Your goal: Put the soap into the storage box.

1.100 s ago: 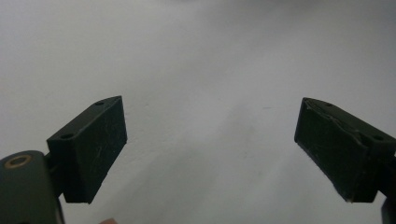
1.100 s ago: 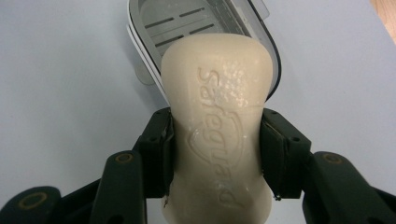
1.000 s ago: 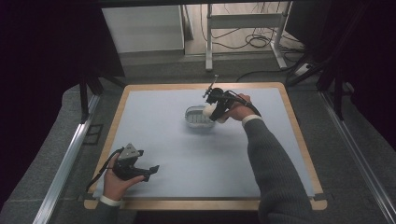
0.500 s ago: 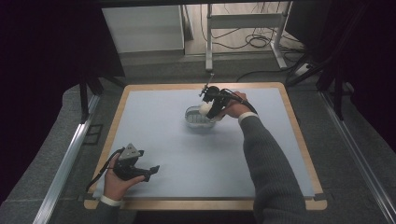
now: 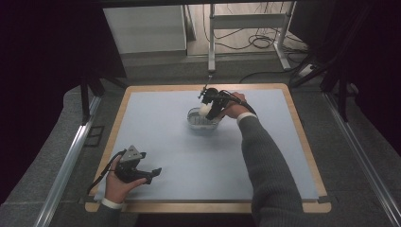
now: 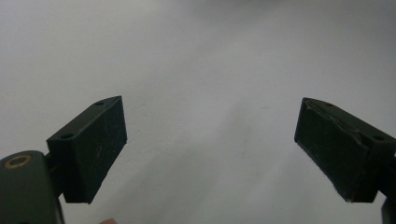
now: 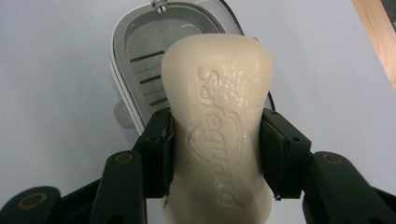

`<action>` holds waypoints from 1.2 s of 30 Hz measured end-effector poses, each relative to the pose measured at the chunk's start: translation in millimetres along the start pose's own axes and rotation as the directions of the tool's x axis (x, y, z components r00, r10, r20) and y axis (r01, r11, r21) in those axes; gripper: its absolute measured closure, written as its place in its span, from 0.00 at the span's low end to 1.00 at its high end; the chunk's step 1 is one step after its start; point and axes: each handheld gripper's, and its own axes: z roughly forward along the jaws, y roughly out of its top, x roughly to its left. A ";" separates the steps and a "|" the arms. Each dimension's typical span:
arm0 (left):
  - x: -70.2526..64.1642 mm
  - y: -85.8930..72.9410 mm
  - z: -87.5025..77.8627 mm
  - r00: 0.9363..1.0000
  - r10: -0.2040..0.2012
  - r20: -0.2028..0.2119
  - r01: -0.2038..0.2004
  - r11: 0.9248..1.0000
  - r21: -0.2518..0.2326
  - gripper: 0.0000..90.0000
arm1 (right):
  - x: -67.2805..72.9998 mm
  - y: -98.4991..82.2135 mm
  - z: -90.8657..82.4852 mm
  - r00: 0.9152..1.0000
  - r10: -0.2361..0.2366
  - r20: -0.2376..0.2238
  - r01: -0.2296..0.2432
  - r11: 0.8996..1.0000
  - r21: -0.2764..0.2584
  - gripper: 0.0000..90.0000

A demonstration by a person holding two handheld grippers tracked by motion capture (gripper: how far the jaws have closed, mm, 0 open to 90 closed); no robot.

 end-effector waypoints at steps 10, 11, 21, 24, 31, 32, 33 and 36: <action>-0.7 -0.2 1.6 1.000 0.004 0.002 -0.004 1.000 0.006 0.11 | 3.6 8.2 16.1 0.998 -0.066 -0.008 0.066 0.998 0.007 0.55; -0.7 -0.2 1.6 1.000 0.005 0.002 -0.005 1.000 0.006 0.11 | 3.8 8.9 17.4 0.997 -0.072 -0.007 0.072 0.997 0.008 0.55; -2.0 0.2 3.1 1.000 0.010 0.008 -0.010 1.000 0.013 0.11 | 6.3 10.9 25.4 0.997 -0.071 -0.018 0.071 0.997 0.022 0.53; -2.4 0.2 3.4 1.000 0.011 0.007 -0.011 1.000 0.012 0.11 | 3.2 10.7 21.0 0.999 0.002 -0.040 -0.003 1.000 -0.019 0.50; -3.0 1.0 2.9 1.000 0.011 0.009 -0.011 1.000 0.009 0.11 | 2.4 5.3 4.9 0.996 0.086 -0.027 -0.088 0.991 -0.100 0.39; -3.2 1.2 2.9 1.000 0.014 0.009 -0.014 1.000 0.011 0.11 | 3.2 3.8 2.7 0.995 0.099 -0.033 -0.102 0.988 -0.120 0.38; -3.7 1.6 2.7 1.000 0.012 0.011 -0.012 1.000 0.010 0.11 | 4.3 2.5 0.0 0.993 0.111 -0.032 -0.114 0.985 -0.131 0.38; -4.4 2.2 2.7 1.000 0.003 0.014 -0.003 1.000 0.007 0.11 | 7.0 -0.8 -5.3 0.991 0.131 -0.041 -0.136 0.977 -0.163 0.37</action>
